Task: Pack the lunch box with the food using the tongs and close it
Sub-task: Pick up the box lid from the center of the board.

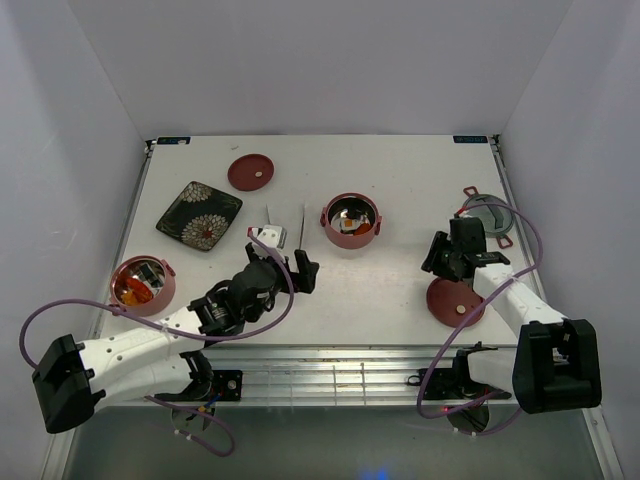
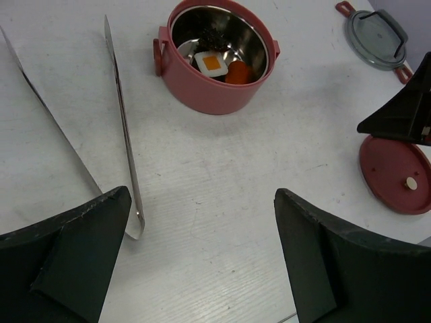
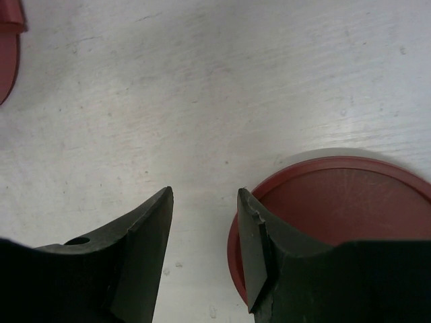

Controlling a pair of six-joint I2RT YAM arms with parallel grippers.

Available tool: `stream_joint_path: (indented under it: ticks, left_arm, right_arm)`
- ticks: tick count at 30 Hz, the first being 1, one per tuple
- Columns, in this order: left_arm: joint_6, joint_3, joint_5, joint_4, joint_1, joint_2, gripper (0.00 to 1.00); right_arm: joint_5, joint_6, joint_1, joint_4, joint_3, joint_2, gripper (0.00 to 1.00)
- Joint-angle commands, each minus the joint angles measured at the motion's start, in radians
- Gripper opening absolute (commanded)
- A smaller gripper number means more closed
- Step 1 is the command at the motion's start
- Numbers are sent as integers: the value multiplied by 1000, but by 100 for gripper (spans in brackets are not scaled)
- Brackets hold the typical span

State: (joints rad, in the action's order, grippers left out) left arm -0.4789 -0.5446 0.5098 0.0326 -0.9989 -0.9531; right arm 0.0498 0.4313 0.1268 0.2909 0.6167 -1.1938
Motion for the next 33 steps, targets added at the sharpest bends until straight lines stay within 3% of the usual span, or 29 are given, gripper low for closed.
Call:
stream_joint_path:
  ticks: [1, 15, 33]
  left_arm:
    - [0, 12, 21, 33, -4, 36, 98]
    - [-16, 29, 62, 35, -4, 57, 98]
    - [-24, 78, 119, 58, -4, 148, 98]
  right_arm:
    - [36, 12, 34, 23, 28, -4, 49]
    - [153, 37, 60, 145, 78, -3, 53]
    - [191, 37, 188, 157, 115, -179, 43]
